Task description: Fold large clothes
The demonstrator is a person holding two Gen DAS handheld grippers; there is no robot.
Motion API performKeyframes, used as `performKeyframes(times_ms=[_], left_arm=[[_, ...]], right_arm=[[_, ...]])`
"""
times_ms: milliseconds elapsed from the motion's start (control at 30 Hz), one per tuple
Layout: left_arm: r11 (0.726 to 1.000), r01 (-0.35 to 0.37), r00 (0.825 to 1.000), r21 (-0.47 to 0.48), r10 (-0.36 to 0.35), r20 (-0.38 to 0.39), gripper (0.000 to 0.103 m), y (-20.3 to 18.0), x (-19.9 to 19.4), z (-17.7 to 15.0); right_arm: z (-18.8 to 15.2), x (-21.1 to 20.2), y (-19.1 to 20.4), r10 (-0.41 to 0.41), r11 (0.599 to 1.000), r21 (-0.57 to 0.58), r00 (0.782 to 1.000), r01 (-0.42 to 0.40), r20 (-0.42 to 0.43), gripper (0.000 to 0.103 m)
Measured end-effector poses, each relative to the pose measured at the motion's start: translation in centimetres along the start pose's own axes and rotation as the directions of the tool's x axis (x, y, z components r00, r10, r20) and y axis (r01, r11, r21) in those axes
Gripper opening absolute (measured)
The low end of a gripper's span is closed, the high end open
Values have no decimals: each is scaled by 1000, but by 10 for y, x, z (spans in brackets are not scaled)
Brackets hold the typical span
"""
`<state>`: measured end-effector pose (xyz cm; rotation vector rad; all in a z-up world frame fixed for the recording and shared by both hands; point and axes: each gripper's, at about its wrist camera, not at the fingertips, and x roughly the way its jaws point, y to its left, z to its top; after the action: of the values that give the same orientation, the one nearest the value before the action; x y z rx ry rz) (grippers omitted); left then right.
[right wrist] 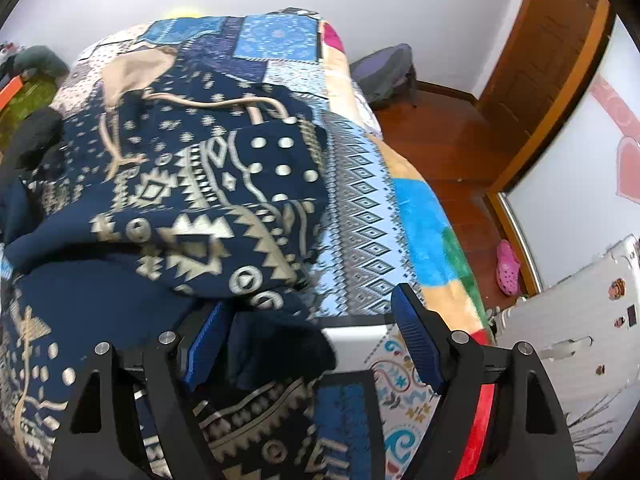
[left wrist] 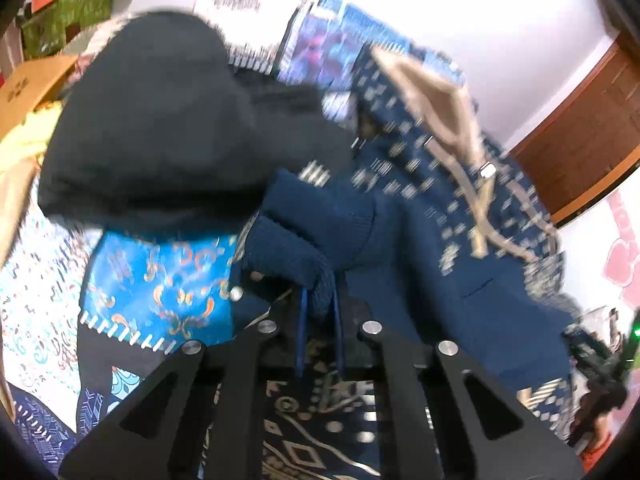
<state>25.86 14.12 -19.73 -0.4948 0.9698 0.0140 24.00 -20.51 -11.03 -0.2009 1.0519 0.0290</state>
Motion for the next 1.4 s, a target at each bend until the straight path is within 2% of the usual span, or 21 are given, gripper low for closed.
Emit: performKeyframes(times_ms=[100,233,333,433,533,600,667,767,867,933,1033,1167,1300,1400], left_arm=[[999,33,996,-3,-32,80,9,-9,-32,10],[999,38,982,9,-39,186,9,-21,-66,27],[999,48,968,8,-48,245,9,-25,-88,31],[999,27,959,26,-34,280,9,-31,-97,28],[995,-64,965,72,43,260,9,-39,-86,16],[992,-88,974,89,67,219,9,-35,-74,6],[990,-110,984,89,96,153,9,-26,-54,-6],[982,-161,987,100,158,35,11,-9,-23,-21],[982,-168,984,81,172,-42,19,5,-4,-33],[980,-181,980,87,187,-62,33,8,0,-37],[970,-221,974,101,225,-34,50,8,-8,-38],[970,-221,975,96,221,16,51,8,-31,-28],[978,-190,979,82,183,85,55,8,-60,-11],[977,-182,975,108,166,147,57,-6,-76,8]], right_arm=[[1,-5,-7,7,998,60,1000,-8,22,76],[4,-34,-22,-25,990,139,989,5,143,76],[6,-50,-42,14,973,223,983,-55,182,76],[4,-52,-52,73,956,270,983,-118,171,76],[-2,-47,-53,104,956,260,986,-135,130,76],[-8,-41,-51,100,962,246,990,-122,99,76],[-15,-35,-51,97,967,231,993,-109,64,76],[-26,-27,-56,101,968,229,995,-100,8,76],[-35,-28,-65,107,963,251,994,-100,-12,76],[-37,-29,-70,119,957,270,993,-111,-14,76],[-37,-33,-70,119,955,273,993,-111,-10,76],[-26,-45,-61,120,965,230,992,-123,25,76],[-9,-59,-45,127,975,173,988,-140,84,78],[10,-70,-31,147,979,122,980,-164,131,78]])
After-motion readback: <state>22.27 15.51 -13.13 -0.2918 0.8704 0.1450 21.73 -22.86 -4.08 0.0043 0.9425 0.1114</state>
